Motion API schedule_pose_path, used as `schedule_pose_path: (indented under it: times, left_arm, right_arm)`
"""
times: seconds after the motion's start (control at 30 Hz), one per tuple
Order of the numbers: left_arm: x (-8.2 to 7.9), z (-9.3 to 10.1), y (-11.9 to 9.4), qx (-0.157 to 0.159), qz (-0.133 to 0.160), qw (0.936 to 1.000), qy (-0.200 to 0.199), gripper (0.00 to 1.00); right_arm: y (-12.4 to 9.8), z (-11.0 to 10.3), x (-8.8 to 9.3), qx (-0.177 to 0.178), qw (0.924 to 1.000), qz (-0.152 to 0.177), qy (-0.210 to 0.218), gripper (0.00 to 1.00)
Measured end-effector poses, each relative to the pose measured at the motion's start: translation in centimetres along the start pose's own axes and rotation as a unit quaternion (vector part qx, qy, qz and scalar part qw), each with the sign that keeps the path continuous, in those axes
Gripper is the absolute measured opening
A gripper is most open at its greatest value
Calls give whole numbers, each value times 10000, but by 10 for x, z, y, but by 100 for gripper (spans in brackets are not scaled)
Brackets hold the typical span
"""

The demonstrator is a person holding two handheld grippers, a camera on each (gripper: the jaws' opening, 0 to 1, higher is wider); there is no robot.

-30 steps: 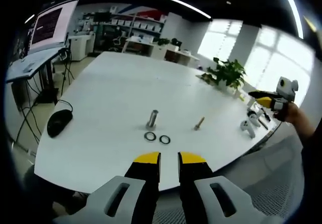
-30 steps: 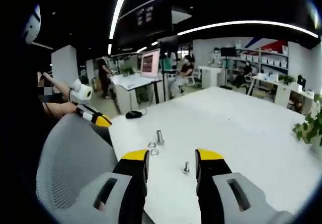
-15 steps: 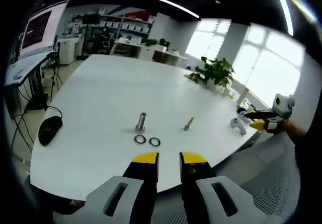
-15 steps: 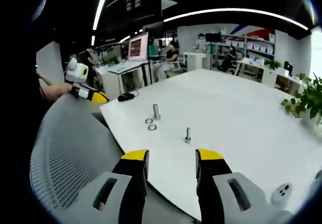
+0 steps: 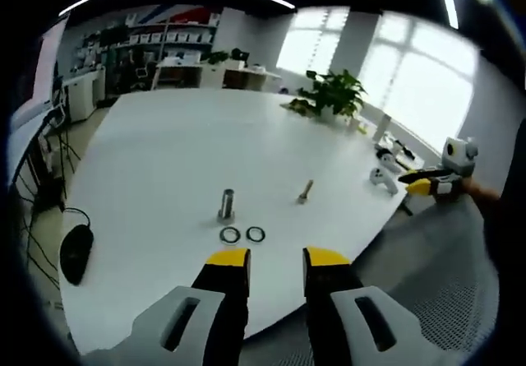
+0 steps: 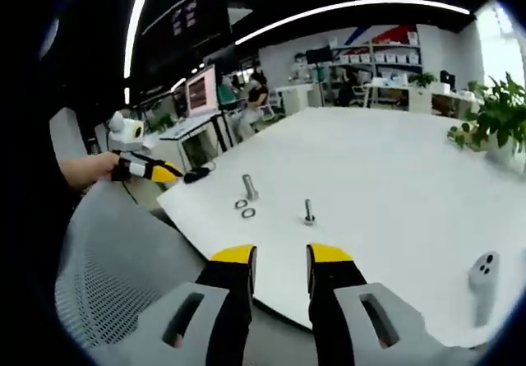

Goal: Place the washer onto the threaded stud by aligning its center hole with the stud, sliding it down to the base, and recovering from edge contact or off-axis alignment until the washer reaches the visible bottom stop.

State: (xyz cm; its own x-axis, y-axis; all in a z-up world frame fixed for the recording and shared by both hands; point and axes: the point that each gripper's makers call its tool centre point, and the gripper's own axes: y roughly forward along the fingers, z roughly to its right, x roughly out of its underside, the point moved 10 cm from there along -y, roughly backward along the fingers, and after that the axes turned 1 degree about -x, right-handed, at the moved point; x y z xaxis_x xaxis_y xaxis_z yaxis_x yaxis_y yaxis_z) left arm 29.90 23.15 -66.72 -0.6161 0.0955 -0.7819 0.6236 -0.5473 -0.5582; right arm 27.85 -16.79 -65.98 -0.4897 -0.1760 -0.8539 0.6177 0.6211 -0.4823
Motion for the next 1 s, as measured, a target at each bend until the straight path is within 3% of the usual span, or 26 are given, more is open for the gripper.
schedule_pose_path:
  times: [0.37, 0.53, 0.7, 1.0]
  left_arm:
    - [-15, -27, 60, 56, -824, 9947, 607, 25]
    - [-13, -36, 79, 70, -1053, 9920, 695, 25]
    - [-3, -47, 99, 85, -1519, 9855, 747, 23]
    - [-6, -68, 124, -149, -1643, 9830, 801, 15]
  right_arm:
    - [5, -1, 1, 77, 9995, -280, -138, 21]
    - [6, 1, 2, 46, 9994, -334, 19, 21]
    - [7, 0, 2, -25, 9994, -354, 23, 18]
    - [7, 0, 2, -32, 9993, -361, 81, 18]
